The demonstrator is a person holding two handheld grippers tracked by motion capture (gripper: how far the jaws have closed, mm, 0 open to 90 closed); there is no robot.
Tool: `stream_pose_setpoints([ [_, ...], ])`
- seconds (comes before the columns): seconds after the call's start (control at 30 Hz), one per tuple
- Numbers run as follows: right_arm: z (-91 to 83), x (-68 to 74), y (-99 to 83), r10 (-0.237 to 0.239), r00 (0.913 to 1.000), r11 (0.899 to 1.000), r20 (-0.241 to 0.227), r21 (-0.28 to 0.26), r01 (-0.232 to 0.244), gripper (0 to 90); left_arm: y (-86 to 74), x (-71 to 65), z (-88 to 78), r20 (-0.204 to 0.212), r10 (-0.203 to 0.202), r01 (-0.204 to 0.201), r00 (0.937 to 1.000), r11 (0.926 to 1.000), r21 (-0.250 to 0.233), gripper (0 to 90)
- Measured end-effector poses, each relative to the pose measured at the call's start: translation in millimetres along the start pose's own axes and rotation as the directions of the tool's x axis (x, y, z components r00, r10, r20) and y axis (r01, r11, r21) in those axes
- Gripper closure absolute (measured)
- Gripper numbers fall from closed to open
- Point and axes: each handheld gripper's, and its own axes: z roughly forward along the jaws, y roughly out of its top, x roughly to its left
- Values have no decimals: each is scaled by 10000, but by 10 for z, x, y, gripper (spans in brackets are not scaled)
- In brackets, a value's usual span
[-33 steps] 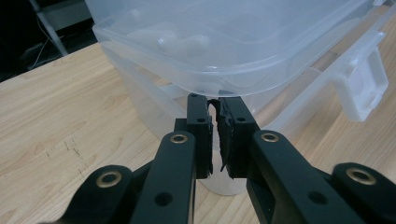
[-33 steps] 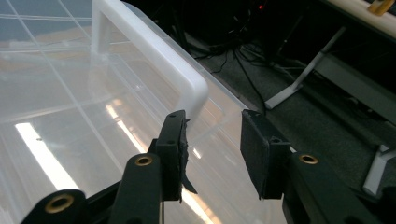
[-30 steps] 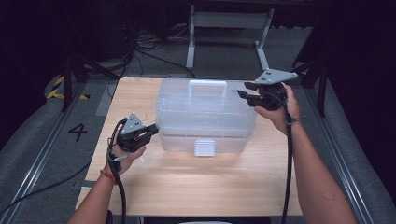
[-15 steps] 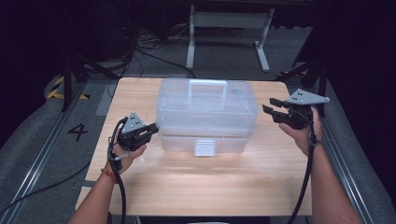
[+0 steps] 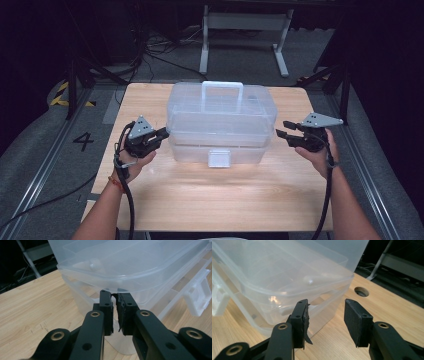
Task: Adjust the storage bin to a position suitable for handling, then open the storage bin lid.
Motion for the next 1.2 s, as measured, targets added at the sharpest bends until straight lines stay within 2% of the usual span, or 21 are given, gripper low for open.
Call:
stream_pose_setpoints([
  [0.1,51,29,-29,-118,9999,9999,-101,82,119,551,10,10,-1,18,34,-34,10000,10000,23,829],
  [0.37,128,126,-3,-441,9989,9984,-173,-351,434,545,64,31,-18,-4,161,-161,9999,9998,103,821],
  [0.5,144,143,19,-485,9988,9978,79,-451,488,554,99,44,-24,62,160,-160,9999,9998,125,806],
  [0.7,147,126,19,-347,9994,9975,33,-611,349,552,107,46,-23,75,113,-114,9999,9999,69,802],
  [0.93,151,140,21,-414,9989,9970,204,-653,426,539,142,58,-28,31,82,-83,10000,9999,90,806],
  [1.2,159,143,60,-595,9962,9948,635,-786,644,519,176,74,-30,61,99,-100,9999,9999,82,807],
])
